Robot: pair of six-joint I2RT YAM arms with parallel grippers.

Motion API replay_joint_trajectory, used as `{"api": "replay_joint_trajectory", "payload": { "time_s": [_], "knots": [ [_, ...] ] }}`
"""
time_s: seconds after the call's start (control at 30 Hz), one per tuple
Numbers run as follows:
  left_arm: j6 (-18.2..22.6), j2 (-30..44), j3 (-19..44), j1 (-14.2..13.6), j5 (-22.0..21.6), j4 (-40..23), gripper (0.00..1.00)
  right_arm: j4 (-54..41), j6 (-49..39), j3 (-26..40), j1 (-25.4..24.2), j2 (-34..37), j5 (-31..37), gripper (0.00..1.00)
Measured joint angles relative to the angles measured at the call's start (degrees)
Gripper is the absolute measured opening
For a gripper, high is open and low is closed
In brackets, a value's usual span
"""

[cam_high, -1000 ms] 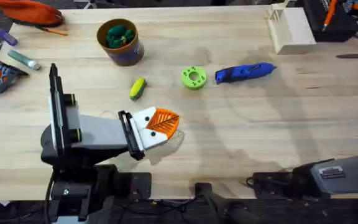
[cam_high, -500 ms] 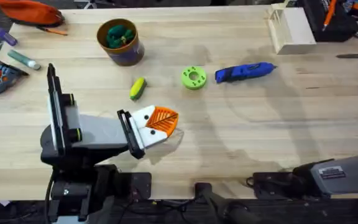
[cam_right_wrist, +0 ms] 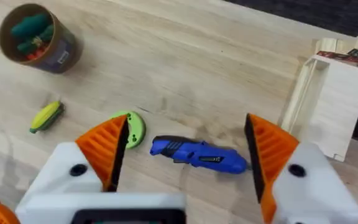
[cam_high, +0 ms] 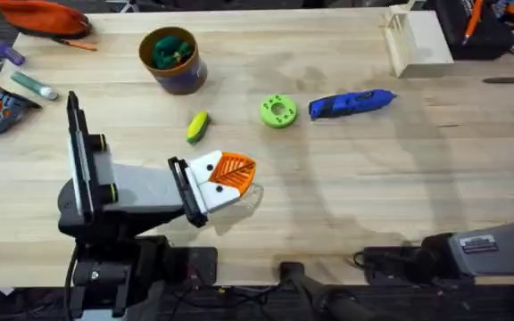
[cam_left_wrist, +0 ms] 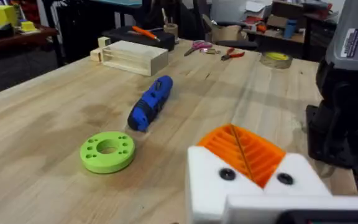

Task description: Pick up the gripper from the table and insert it into the empty holder that is missing its gripper. Then pick up a screw, insert it into the mounting hole, and use the screwdriver to tighten it. Finally, clean up the table by picking up the vegetable and placing it into the bucket.

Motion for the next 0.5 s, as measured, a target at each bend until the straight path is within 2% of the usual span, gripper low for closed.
{"api": "replay_joint_trajectory", "payload": {
  "time_s": [0.5],
  "knots": [
    [0.0, 0.0, 0.0, 0.0, 0.0, 0.0, 0.015, -6.9, 2.8, 0.0, 0.1, -1.5, 0.0, 0.994]
  ]
}}
